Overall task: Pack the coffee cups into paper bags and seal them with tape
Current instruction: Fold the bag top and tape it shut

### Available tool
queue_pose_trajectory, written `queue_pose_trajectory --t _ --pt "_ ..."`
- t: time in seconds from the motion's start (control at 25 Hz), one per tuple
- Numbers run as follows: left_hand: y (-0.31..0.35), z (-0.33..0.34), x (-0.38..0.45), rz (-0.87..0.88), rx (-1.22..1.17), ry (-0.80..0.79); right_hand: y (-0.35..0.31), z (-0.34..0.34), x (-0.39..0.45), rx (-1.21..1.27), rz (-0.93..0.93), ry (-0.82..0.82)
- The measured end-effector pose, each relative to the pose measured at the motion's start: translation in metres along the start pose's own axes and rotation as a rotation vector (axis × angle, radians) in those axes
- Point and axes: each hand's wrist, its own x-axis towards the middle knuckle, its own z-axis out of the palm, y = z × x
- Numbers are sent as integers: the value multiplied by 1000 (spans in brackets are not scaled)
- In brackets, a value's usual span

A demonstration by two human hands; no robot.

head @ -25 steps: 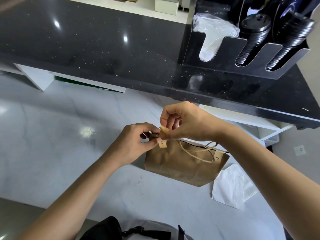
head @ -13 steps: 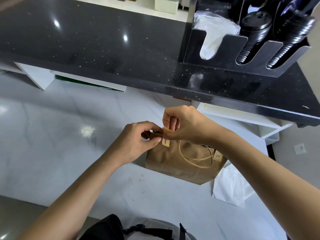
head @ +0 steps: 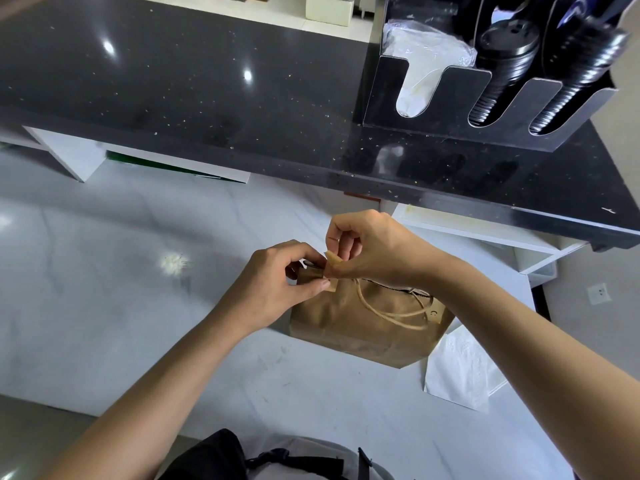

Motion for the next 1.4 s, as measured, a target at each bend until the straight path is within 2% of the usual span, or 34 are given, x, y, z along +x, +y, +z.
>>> queue_pose_trajectory --t 0.36,0.48,0.64,0.76,1.0,1.2,1.4 --pt "-3 5 -1 98 75 51 24 -10 9 164 13 -62" --pt "-2 5 -2 77 79 69 37 -7 12 194 32 -77" --pt "-1 4 -2 110 100 41 46 0 17 261 70 -108" --pt "-2 3 -2 164 153 18 48 1 18 279 80 -137" --pt "-3 3 -1 165 170 23 50 4 21 284 100 -149" --pt "-4 3 -1 152 183 39 57 9 22 322 201 -133" --pt "-5 4 1 144 218 12 61 14 22 252 210 -150"
